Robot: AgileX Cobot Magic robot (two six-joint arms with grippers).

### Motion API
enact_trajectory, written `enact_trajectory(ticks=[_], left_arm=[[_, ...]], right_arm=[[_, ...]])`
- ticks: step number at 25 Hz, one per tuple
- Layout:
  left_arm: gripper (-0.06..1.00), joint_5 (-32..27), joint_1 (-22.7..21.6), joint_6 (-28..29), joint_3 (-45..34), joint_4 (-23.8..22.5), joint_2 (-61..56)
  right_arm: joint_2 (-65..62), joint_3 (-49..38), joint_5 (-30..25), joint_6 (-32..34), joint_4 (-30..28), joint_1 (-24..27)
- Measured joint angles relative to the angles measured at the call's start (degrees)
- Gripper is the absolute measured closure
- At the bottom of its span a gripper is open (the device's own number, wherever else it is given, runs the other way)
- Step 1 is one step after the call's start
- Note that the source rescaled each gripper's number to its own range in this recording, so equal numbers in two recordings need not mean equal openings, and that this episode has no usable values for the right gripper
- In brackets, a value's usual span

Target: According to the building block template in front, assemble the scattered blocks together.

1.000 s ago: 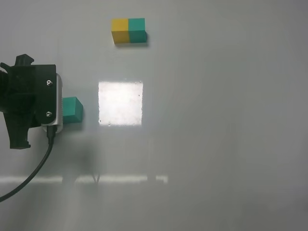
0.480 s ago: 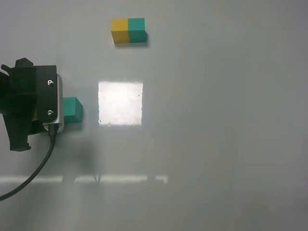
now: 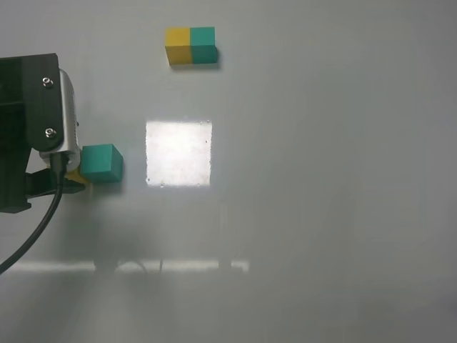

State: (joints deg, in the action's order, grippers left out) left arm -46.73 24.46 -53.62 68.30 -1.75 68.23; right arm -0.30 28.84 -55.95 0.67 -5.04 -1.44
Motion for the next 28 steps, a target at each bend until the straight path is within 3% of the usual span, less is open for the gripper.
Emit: enact_trajectory(ticks=[10, 28], left_arm=[[0.23, 0.56, 0.12, -0.16, 0.0, -0.33, 3.31], [0.24, 2.8, 0.12, -0.16, 0.0, -0.4, 5.6]], right_arm=[[0.0, 0.0, 0.0, 0.0, 0.0, 0.0], [0.0, 0.0, 0.0, 0.0, 0.0, 0.0]])
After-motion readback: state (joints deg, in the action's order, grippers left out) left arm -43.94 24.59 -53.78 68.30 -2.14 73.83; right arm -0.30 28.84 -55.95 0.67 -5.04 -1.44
